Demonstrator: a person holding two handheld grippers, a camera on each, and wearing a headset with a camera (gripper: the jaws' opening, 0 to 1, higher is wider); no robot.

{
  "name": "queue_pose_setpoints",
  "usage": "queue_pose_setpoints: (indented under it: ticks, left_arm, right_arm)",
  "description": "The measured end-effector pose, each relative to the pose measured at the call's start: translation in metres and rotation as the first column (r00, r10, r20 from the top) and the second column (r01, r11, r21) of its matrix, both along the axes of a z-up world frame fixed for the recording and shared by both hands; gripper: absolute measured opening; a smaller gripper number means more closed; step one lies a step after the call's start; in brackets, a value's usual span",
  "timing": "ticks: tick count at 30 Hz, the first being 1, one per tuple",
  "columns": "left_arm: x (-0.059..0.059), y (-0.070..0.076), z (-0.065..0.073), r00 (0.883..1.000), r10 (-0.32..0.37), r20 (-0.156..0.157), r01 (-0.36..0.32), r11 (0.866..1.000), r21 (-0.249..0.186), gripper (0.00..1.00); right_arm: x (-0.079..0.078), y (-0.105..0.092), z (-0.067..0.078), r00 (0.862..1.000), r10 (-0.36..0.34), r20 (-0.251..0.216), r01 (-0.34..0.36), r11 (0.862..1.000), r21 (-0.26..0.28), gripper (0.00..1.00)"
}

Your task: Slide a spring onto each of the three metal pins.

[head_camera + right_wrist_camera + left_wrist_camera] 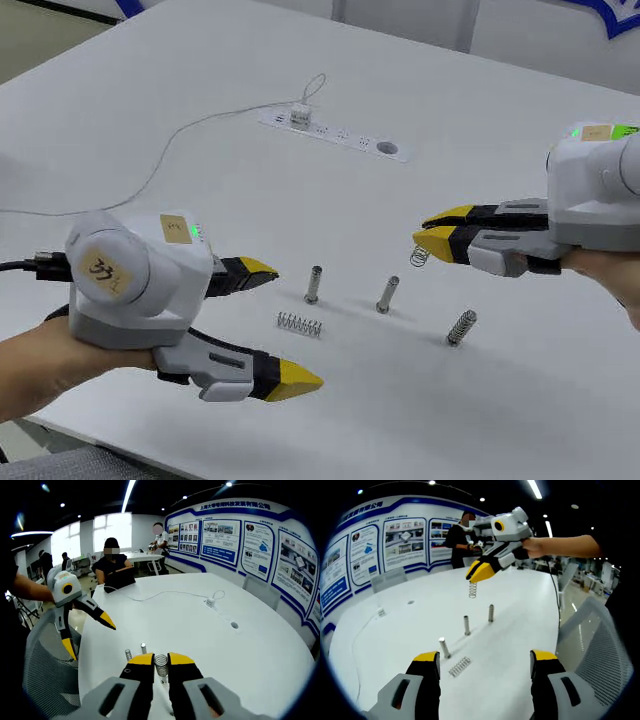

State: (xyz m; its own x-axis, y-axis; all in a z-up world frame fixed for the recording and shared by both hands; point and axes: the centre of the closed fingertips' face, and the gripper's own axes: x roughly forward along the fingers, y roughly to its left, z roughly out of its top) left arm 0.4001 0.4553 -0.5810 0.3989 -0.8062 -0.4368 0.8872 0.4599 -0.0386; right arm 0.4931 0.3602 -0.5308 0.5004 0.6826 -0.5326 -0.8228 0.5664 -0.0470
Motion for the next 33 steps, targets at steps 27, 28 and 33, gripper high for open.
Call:
queue_pose_setpoints:
  ticks: [27,28,33]
  left_arm:
    - [0.005,0.021,-0.016,0.993,0.107,-0.05,-0.109,0.993,-0.047,1.0]
    - [0.004,0.021,-0.017,0.993,0.108,-0.052,-0.11,0.993,-0.047,1.0]
    - [0.001,0.024,-0.022,0.991,0.115,-0.065,-0.118,0.992,-0.047,1.0]
  right_arm:
    - [0.02,0.003,-0.041,0.988,-0.121,-0.098,0.13,0.987,0.094,0.1]
    - [0.02,0.003,-0.042,0.988,-0.121,-0.101,0.131,0.987,0.094,0.1]
    - [0.019,0.006,-0.046,0.987,-0.117,-0.112,0.127,0.988,0.087,0.1]
